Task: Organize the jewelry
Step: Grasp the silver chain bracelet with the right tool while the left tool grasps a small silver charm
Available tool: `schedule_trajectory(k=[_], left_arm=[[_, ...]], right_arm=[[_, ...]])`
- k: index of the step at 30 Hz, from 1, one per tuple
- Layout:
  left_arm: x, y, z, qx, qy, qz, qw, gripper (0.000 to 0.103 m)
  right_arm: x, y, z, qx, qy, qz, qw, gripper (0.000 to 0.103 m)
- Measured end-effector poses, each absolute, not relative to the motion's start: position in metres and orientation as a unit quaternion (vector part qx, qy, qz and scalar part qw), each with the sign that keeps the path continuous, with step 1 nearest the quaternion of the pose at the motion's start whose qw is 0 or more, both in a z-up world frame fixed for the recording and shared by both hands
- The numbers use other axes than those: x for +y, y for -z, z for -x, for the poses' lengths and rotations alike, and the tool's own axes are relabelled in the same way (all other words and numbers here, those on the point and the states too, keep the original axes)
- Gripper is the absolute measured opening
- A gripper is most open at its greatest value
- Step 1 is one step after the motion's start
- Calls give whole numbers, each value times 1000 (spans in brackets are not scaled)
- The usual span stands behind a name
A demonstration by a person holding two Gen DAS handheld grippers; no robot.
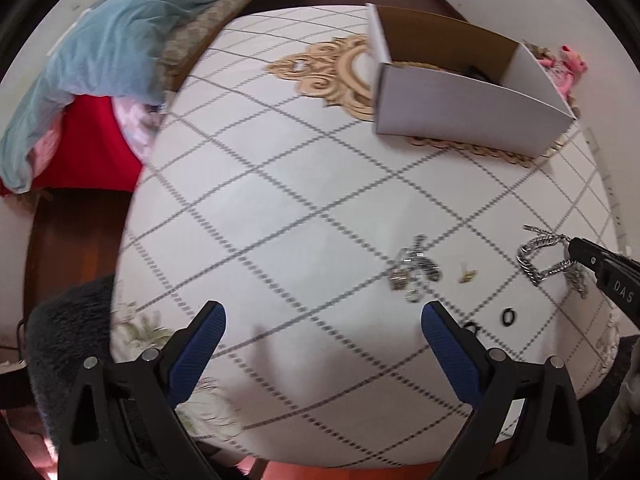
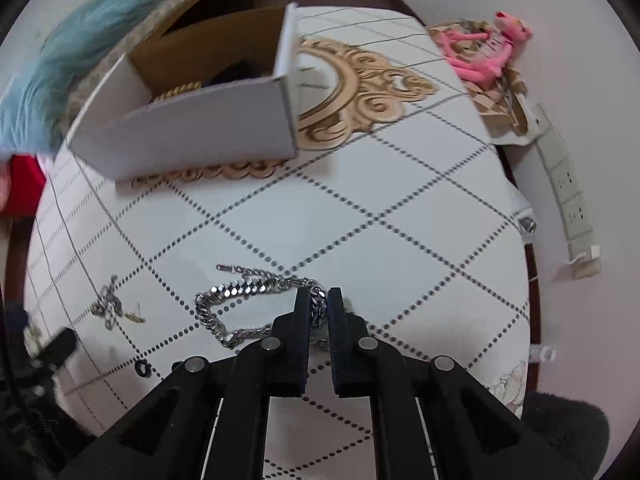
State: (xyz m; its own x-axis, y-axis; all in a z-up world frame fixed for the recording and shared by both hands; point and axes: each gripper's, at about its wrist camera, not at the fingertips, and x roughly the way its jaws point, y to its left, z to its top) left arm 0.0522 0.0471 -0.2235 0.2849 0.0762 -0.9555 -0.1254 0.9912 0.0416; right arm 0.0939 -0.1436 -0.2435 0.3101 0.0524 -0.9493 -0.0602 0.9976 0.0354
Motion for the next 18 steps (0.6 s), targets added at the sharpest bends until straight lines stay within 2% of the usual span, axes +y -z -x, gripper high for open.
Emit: schedule_trajectory(k=[4, 7, 9, 11, 12, 13, 14, 15, 17, 18], left_arm=[[34, 232, -60, 597, -32, 22, 801, 99], [28, 236, -64, 597, -20, 23, 801, 88], [25, 236, -65, 598, -16, 24, 801, 76], [23, 238, -67, 600, -10, 25, 800, 54], [22, 239, -69, 601, -7, 28, 798, 47], [21, 239, -69, 602, -4, 31, 798, 32], [21, 240, -69, 603, -2, 34, 797, 25], [20, 239, -69, 600, -1, 33, 800, 24], [19, 239, -68, 597, 1, 29, 802, 11], [19, 239, -69, 597, 2, 30, 802, 9]], right_arm=[[-149, 241, -96, 588, -32, 0, 809, 8], [-151, 242, -98, 588, -30, 0, 808, 8], [-155, 243, -102, 588, -28, -2, 808, 8], [-156, 244, -103, 590, -27, -3, 807, 8], [-155, 245, -103, 590, -27, -2, 807, 8], [-155, 245, -103, 591, -27, -2, 806, 8], [-155, 246, -103, 592, -27, -1, 806, 8], [-156, 247, -105, 592, -27, -1, 805, 8], [-156, 248, -105, 594, -27, 0, 804, 8], [-155, 249, -104, 594, -27, 1, 804, 8]])
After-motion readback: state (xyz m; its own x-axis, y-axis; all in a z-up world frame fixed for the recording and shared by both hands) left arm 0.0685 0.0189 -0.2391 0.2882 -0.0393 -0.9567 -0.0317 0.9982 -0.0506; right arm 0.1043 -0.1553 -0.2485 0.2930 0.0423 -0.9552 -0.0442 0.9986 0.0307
